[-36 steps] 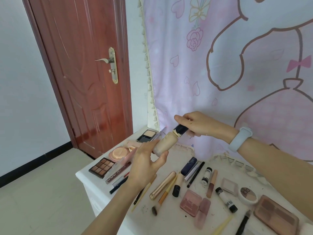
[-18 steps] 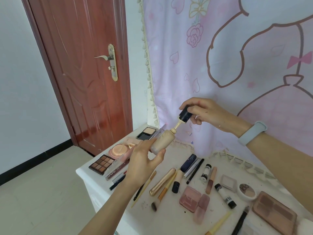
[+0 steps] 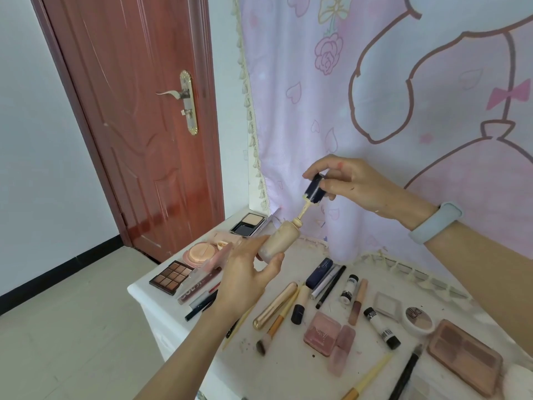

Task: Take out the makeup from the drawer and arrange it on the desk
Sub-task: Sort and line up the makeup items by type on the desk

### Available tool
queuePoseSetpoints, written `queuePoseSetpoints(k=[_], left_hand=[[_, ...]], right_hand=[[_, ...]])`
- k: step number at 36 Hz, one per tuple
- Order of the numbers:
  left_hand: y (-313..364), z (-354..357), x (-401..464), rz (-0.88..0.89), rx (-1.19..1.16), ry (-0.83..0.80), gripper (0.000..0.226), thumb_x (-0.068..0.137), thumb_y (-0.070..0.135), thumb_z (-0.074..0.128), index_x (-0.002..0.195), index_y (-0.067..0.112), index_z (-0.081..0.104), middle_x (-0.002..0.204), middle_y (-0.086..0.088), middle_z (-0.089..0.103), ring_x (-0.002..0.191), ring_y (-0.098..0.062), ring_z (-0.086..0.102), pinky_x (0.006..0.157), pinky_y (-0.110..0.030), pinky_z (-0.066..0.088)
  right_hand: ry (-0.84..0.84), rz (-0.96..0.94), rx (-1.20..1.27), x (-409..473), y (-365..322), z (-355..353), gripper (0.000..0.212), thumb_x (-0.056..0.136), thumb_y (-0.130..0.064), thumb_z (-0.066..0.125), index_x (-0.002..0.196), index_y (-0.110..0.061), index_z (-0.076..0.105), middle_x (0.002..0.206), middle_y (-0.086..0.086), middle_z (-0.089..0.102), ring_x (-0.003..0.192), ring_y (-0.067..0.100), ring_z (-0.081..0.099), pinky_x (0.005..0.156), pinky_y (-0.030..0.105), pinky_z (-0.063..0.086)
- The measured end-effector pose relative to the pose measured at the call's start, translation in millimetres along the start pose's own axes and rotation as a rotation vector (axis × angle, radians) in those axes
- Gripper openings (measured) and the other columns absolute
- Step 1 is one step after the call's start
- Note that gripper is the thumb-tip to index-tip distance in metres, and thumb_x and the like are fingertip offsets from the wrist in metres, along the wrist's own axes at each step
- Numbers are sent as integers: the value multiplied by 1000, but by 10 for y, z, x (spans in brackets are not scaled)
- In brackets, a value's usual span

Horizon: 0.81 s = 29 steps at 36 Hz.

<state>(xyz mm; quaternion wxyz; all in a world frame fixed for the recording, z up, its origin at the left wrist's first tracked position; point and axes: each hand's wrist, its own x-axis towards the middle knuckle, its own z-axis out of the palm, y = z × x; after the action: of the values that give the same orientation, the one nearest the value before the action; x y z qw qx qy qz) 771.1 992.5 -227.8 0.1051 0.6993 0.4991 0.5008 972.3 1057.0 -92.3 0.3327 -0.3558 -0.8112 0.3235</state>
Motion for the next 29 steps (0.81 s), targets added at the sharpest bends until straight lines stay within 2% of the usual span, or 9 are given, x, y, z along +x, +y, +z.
queuePoseSetpoints(k=[2,6,10,14,18,21,24,29], left_hand=[[19,13,1,5,-16,0,25,84,26,60,105,14,66,88,11,63,84,-1,51,70,-6,35],[25,37,-4,23,-21,-27,19,86,17,65,104,13,66,85,12,62,85,8,47,70,-2,33],[1,73,-6,14,-36,-54,23,87,20,63,110,14,64,94,4,66,90,2,47,71,-4,35],[-12,106,4,-2,-39,-36,26,86,20,64,111,13,64,95,5,64,94,5,47,72,-1,34],[-4,134,21,-3,-28,-21,29,86,21,65,114,14,63,91,13,59,90,6,48,75,0,33],[12,156,36,7,-9,-5,32,85,22,66,116,15,62,96,14,59,89,2,49,79,0,32],[5,168,38,19,29,5,32,84,24,67,116,16,62,97,12,61,91,-5,53,81,-7,34],[-34,174,8,29,88,22,34,82,23,69,114,14,62,96,7,64,90,-14,57,84,-26,40]], right_hand=[[30,-5,4,-10,19,-12,32,92,1,47,95,-27,62,77,-2,69,63,3,55,67,16,46],[63,11,6,-21,67,-22,32,92,2,46,96,-25,63,80,1,69,69,11,58,67,17,47],[99,5,21,-25,76,-62,33,92,3,45,96,-24,63,76,-6,70,65,2,59,63,14,47],[106,33,2,-39,100,-80,32,92,2,45,97,-25,63,69,-10,69,57,1,52,62,13,45],[69,97,-94,-56,133,-8,24,93,-9,49,97,-29,63,61,-12,59,55,3,49,63,20,44],[55,112,-90,-64,129,63,13,92,-17,54,93,-26,64,57,-20,58,49,2,49,55,18,42],[116,111,-72,-51,103,65,6,90,-22,59,88,-20,65,54,-18,58,46,3,49,53,20,41],[252,150,27,-24,74,-22,18,85,-31,64,85,-13,67,46,-7,56,40,5,44,45,13,39]])
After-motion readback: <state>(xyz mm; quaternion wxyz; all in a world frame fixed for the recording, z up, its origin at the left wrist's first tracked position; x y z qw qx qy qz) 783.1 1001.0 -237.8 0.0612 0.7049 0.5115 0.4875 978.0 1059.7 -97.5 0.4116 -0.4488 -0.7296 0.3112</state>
